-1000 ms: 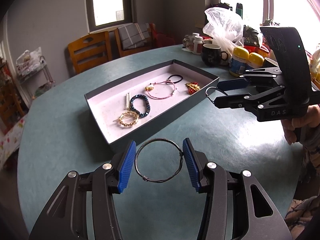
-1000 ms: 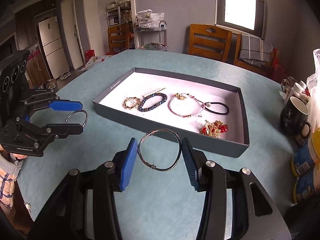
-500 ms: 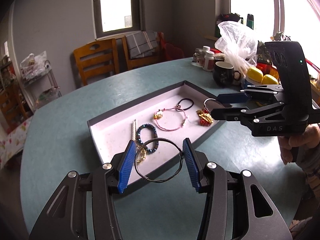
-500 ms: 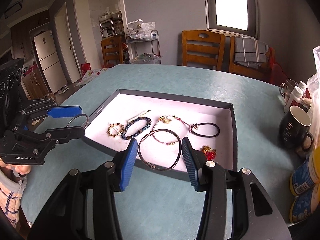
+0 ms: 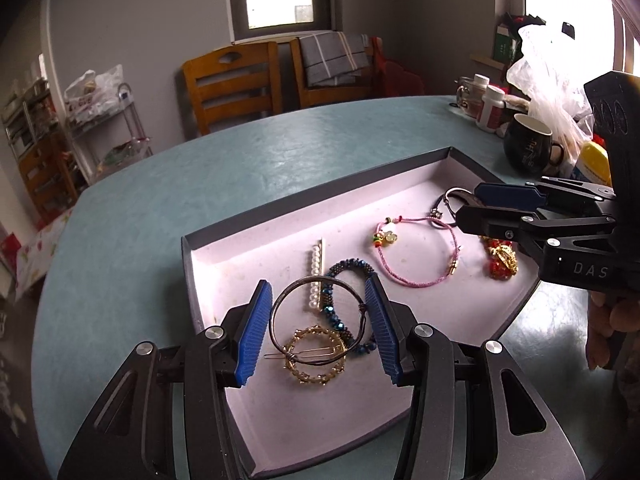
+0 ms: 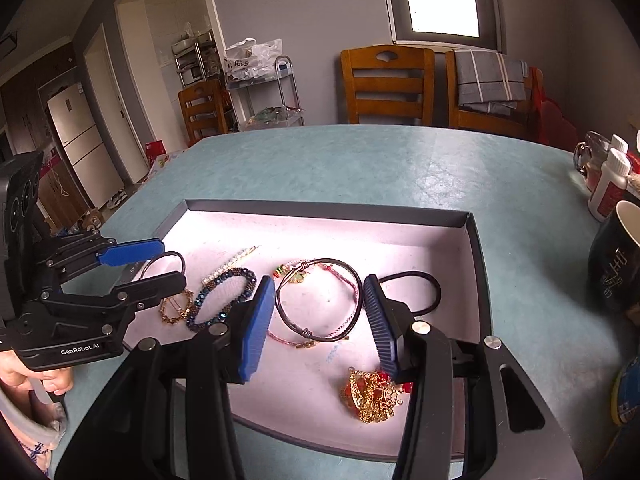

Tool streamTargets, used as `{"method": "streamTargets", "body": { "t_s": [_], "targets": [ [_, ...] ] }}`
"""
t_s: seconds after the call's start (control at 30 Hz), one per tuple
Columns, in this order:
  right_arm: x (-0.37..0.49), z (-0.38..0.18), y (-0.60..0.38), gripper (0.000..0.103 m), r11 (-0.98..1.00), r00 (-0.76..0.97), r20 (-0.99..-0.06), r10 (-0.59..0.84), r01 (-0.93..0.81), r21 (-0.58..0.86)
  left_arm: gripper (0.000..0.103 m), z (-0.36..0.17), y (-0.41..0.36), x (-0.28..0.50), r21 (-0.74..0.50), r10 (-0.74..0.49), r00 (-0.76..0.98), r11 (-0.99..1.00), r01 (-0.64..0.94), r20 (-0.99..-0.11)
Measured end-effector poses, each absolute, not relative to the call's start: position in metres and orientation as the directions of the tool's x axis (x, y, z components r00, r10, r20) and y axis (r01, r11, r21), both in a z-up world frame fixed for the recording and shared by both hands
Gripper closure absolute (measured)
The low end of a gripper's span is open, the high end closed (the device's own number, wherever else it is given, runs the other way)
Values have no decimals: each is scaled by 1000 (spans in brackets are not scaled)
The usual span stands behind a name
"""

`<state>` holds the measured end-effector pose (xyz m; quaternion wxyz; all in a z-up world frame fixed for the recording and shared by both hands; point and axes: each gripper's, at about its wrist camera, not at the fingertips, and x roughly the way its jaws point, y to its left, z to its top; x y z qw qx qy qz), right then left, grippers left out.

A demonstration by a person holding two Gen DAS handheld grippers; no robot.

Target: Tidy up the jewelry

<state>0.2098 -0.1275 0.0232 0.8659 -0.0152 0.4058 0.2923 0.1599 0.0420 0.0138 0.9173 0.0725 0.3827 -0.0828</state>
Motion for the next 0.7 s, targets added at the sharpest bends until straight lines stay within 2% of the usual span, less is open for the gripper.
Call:
{"method": "streamTargets", "body": {
  "t_s": [0.37,0.43,0.47,0.5,0.53,0.63,0.67,0.7],
  "targets": [
    [209,3,-112,56,828,471,-764,440,-542,143,52,-6,44,166,76,-70,642,977,198,-764],
    [208,3,-112,56,830,475,-764,437,-539,139,48,-6,44,167,78,-67,646,978,193,-761],
    [208,5,-113,52,831,478,-761,438,-539,140,46,-6,44,167,81,-64,651,979,190,-756],
    [207,7,-114,45,831,484,-754,444,-538,144,40,-5,44,165,84,-62,658,979,188,-751],
    [206,9,-116,43,831,493,-744,451,-537,148,34,-3,44,164,90,-58,666,979,186,-744],
    [200,18,-124,36,831,516,-717,469,-532,161,33,0,43,159,109,-40,686,979,173,-727],
    [198,20,-126,31,830,520,-711,474,-533,163,32,2,43,156,115,-36,696,979,170,-717],
    [195,22,-127,27,829,525,-706,476,-536,161,28,4,43,152,118,-39,707,978,173,-706]
  ]
}}
